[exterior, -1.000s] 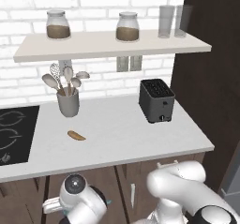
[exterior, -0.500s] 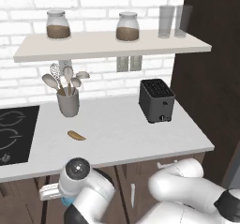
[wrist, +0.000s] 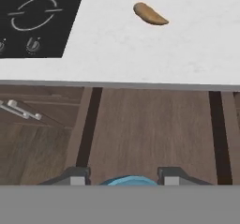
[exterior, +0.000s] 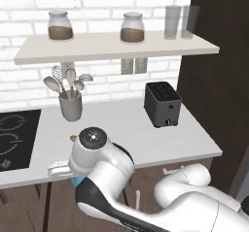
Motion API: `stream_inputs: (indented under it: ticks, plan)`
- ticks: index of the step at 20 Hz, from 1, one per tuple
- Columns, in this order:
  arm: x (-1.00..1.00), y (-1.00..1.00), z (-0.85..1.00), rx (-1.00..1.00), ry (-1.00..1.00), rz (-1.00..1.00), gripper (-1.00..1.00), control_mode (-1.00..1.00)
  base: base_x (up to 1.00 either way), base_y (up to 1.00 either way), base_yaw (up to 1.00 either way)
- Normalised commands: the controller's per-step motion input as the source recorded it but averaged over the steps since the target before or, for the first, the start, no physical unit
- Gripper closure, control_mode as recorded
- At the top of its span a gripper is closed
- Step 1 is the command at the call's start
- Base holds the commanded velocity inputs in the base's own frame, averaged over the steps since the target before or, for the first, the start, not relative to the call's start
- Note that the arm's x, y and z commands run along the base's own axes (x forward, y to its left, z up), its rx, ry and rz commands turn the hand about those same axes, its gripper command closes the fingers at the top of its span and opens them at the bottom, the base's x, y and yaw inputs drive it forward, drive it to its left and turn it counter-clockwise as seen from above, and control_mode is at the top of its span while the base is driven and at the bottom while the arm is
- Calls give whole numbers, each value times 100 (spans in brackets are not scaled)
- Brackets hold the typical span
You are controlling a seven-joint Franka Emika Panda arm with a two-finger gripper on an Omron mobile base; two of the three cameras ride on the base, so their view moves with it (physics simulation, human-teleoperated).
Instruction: Pick the ladle from the drawer and place it on the counter.
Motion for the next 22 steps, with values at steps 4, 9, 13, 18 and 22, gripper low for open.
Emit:
stream_inputs:
  ticks: [4, 9, 13, 18, 22]
  plan:
    - [13, -89, 77, 0, 0, 0, 100, -100, 0, 0, 0]
    - [31, -100, 44, 0, 1, 0, 100, -100, 0, 0, 0]
    - [21, -100, 1, 1, 0, 0, 100, -100, 0, 0, 0]
    - [23, -100, -4, 0, 0, 0, 100, -100, 0, 0, 0]
    - [45, -96, -10, 0, 0, 0, 100, -100, 0, 0, 0]
